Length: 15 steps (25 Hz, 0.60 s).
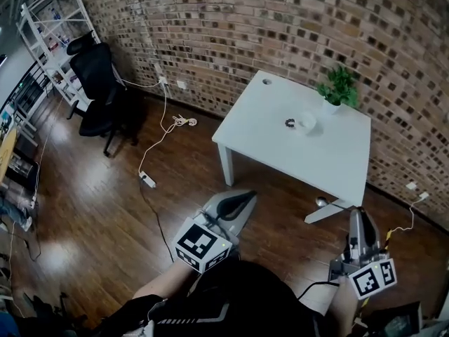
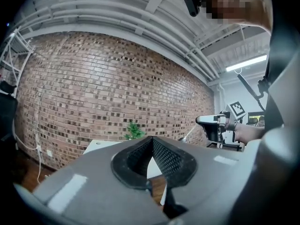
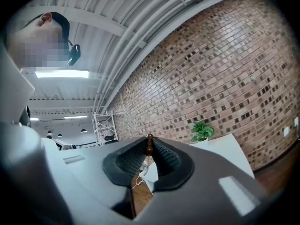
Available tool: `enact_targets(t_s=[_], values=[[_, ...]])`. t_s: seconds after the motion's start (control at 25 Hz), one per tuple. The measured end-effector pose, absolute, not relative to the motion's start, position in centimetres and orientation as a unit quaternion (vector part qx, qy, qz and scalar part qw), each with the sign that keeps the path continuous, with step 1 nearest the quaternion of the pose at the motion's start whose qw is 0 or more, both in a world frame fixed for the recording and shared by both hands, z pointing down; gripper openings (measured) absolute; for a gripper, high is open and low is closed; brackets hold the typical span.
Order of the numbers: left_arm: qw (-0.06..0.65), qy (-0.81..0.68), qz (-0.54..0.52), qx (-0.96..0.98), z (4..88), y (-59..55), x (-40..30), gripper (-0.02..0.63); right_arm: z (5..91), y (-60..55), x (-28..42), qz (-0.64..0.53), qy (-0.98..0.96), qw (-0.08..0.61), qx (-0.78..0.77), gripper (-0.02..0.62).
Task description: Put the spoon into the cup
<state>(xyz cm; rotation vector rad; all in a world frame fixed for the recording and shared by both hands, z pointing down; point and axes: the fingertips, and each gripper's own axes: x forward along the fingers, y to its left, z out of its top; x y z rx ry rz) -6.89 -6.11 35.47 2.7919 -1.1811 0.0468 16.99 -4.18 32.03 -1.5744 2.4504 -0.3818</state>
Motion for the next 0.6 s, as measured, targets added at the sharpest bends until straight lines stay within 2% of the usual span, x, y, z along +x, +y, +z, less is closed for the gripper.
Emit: enact_targets(t_s=[0.24,0.6], values=[[0.059,-0.379,0.004,0.924,35.2,-12.4,-9.0,-0.006,31.9,-8.8,15.1,-0.129,0.817,0.104,-0.552,0.044],[0.079,-0.378,0.002,0.922,36.8,-19.2,-6.6,-0.006,32.2,-16.4,17.1,-0.127,0.823,0.093,-0.546,0.044]])
